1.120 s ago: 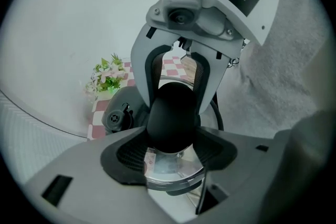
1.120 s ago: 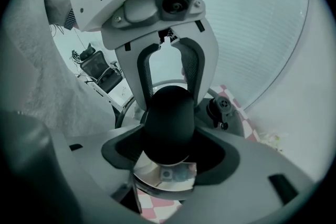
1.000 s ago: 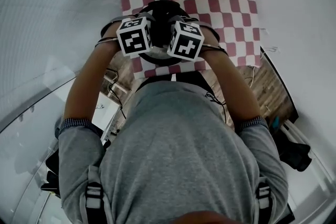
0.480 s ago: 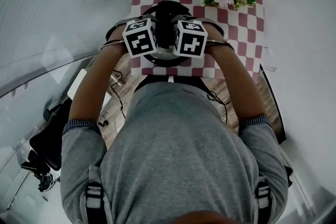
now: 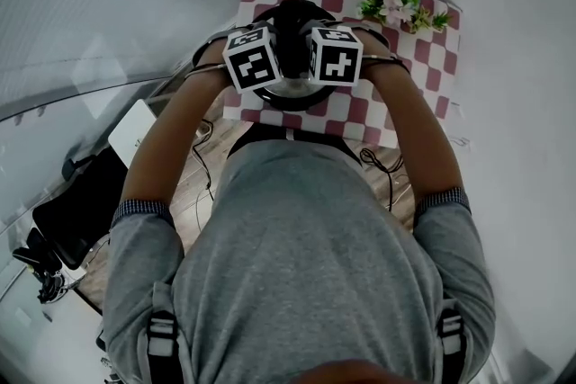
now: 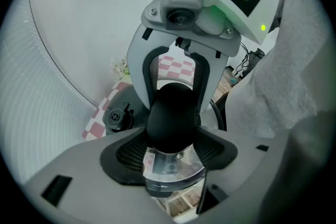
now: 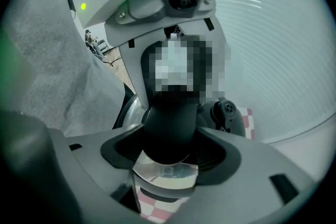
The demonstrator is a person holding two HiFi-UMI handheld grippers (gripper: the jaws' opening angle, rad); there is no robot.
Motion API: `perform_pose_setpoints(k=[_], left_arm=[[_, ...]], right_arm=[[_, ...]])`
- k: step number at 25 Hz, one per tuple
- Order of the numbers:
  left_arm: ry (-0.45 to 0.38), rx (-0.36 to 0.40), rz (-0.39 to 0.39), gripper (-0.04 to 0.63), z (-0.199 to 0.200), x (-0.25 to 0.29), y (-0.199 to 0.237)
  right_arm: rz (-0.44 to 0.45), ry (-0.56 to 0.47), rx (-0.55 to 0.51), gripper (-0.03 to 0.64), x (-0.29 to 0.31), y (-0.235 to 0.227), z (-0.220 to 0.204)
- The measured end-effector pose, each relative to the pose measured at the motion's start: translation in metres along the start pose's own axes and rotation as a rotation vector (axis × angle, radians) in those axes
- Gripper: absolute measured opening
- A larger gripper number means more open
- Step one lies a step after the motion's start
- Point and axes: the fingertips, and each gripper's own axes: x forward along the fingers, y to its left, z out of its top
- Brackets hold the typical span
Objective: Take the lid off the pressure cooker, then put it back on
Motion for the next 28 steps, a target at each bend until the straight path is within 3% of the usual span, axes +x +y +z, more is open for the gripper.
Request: perform_pose_setpoints(k=[3,9,17,22,28], left_arm=[[-0.039,0.041,0.059,0.304,0.002,-0.004,0.002],[-0.200,0.007,0.158,0.321,0.005,-0.032,0.009],[-0.542,-0.100,0.304,0.321,0.023,-0.090,0.016],[-0.769,-0.165,0.319,0.319,0.036,-0.120,0.013],[-0.940,-0.166,0.354,0.319,0.044,-0.140,-0.001]], right_arm=[[-0.006,0.007,-0.011,0.310,0.001,-0.001,-0.002],[-0.113,-0.027,-0.005,0.376,-0.018,-0.009,0.000],[-0.364,-0.273,0.140,0.374,-0.086,-0.013,0.014],[-0.519,-0.450,0.248,0.371,-0.118,-0.010,0.026],[-0.672,-0.684,0.349,0.324,-0.150,0.002,0.037]])
